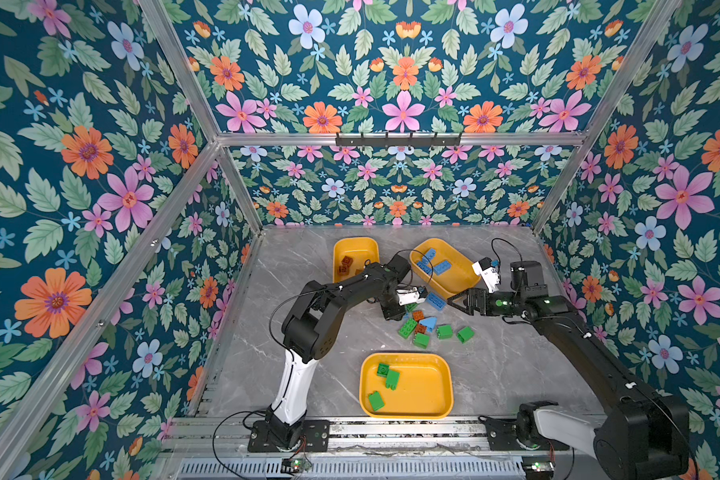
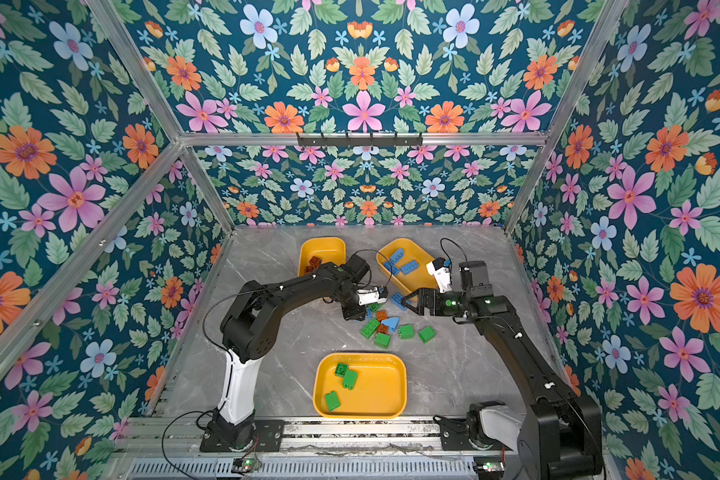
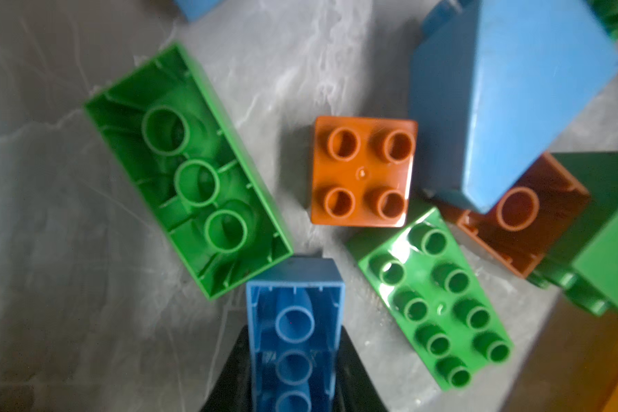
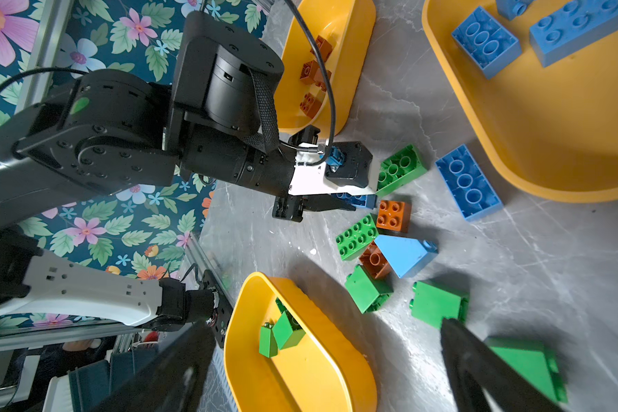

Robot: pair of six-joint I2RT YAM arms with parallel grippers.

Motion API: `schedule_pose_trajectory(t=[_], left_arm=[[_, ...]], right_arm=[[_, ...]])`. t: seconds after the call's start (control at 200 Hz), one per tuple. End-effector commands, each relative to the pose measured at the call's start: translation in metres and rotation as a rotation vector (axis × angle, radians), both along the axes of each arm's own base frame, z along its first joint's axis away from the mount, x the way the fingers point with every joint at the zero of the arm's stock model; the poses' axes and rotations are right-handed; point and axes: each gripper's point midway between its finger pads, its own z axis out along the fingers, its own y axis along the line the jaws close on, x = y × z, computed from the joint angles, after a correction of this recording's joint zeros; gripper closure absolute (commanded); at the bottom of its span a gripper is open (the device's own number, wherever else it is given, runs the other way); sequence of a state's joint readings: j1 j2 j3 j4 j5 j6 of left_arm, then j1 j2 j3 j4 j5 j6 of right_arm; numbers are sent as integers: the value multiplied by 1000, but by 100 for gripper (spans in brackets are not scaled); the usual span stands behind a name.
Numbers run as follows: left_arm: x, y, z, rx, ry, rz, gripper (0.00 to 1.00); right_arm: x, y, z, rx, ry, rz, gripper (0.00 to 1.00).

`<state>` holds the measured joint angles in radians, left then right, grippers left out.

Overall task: Sort the legos into containers by color
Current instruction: 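Move the left gripper to the pile and grasp a blue brick, then carry the blue brick into the far blue-brick bin, release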

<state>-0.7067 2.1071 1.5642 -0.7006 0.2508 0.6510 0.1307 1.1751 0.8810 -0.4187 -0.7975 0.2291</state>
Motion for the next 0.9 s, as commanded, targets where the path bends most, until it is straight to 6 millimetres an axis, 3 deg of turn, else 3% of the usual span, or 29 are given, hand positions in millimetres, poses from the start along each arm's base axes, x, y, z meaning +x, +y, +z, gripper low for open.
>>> schedule_pose_trajectory(t=[0.0,0.21,0.36,0.615,0.895], left_arm=[[2,-1,8,-12,-13,13,79],[3,-6,42,-62,-19,57,78],[18,-24,78,-158,-53,119,78],[63,-69,125,-344,-129,191,76],[125,-109,138,-525,-239,293,76]], right_arm=[[1,0,1,-7,-13,3,1],[3,0,5,-7,-24,1,1],[7,1,10,11,-35,-5,1],[11,1,17,18,-55,-17,1],[10,0,21,16,-60,-24,1]])
